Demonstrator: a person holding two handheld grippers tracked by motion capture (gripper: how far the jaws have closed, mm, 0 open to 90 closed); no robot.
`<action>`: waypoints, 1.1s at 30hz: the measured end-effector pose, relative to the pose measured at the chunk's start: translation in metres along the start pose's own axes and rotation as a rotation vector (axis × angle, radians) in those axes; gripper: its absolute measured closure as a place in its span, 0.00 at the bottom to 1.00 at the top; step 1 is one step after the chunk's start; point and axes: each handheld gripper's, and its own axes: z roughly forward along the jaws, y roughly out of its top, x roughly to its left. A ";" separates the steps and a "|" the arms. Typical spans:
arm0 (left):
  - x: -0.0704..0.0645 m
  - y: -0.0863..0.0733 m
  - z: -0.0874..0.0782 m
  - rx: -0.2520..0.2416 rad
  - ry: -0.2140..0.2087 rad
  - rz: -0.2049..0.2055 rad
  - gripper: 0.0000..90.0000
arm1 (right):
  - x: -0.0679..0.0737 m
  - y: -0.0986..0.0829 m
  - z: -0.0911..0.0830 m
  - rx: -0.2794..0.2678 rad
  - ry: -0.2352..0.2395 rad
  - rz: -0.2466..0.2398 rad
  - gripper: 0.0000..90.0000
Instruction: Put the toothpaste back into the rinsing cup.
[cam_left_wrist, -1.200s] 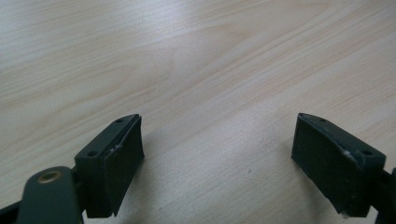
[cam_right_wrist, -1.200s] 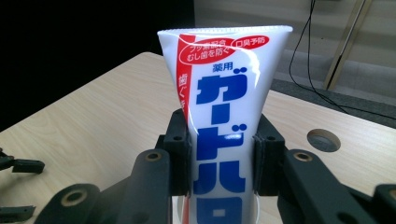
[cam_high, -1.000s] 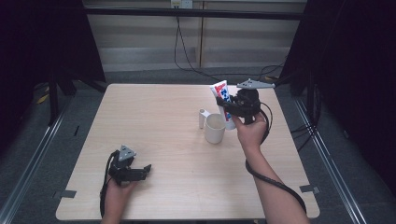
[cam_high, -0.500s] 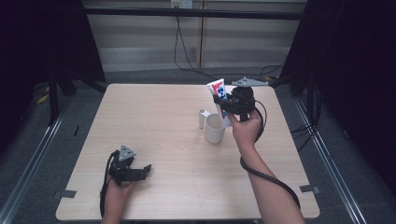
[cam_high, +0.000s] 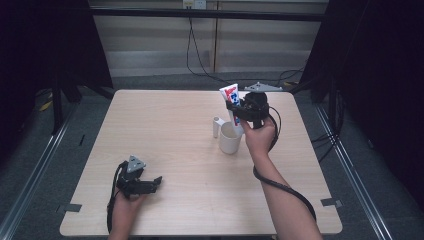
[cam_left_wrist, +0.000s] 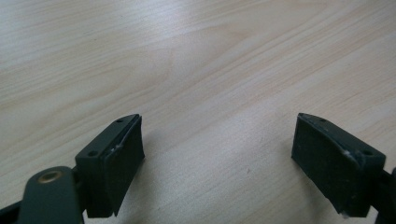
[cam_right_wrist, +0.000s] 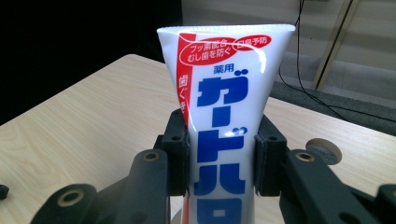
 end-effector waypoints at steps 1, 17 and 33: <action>0.000 0.000 0.000 -0.001 -0.001 -0.001 0.18 | 0.000 0.000 0.001 -0.002 -0.002 0.001 0.72; 0.000 0.000 0.000 0.002 -0.001 0.001 0.18 | -0.002 -0.007 0.006 0.008 -0.033 -0.013 0.70; 0.000 0.000 0.000 0.001 -0.002 0.001 0.18 | -0.002 -0.016 0.010 0.020 -0.033 -0.025 0.69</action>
